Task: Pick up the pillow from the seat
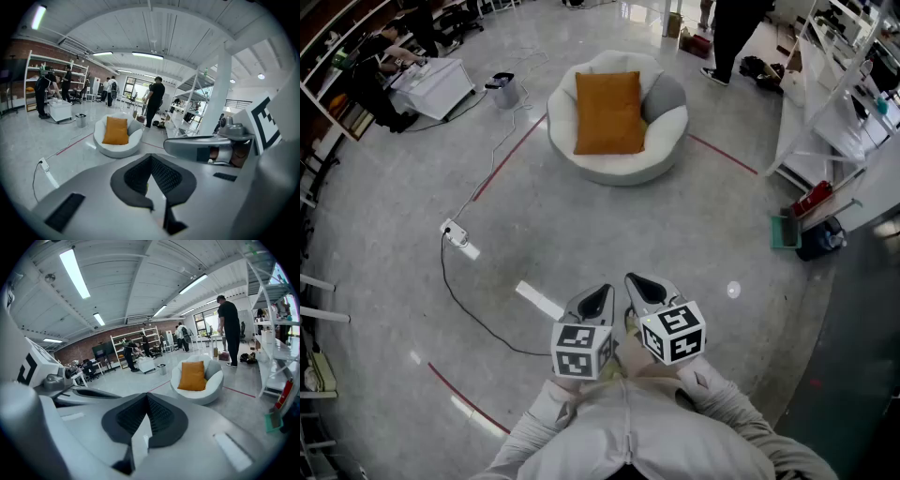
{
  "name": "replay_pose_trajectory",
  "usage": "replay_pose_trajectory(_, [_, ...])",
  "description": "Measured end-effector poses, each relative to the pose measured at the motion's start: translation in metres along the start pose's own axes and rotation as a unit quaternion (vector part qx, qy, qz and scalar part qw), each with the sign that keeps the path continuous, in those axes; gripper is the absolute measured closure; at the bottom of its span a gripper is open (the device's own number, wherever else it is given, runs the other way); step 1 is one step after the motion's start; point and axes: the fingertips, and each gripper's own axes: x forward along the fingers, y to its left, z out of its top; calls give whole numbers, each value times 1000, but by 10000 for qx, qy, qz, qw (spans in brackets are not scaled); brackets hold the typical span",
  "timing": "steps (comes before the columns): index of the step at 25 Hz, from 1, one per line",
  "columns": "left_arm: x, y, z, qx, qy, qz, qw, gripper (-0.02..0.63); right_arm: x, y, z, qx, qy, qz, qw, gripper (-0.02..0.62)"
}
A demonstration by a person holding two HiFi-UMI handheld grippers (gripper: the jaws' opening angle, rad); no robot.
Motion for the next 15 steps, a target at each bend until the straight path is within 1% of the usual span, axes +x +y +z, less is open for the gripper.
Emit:
replay_pose_trajectory(3, [-14,-20,-5,-18,-82,132,9999,603,-22,3,3,-260,-16,65,9996,597])
replay_pose_trajectory(6, [-16,-33,-1,-88,-282,232,9993,602,-37,0,5,-484,19,186,9987,597])
replay_pose_trajectory(10, [-10,-45,12,6,-405,314,9987,603,-49,-9,8,-573,-19,266,9980,597])
replay_pose_trajectory(15, [-2,-48,24,11,-536,418,9977,603,-48,-18,16,-699,-80,318,9970,597])
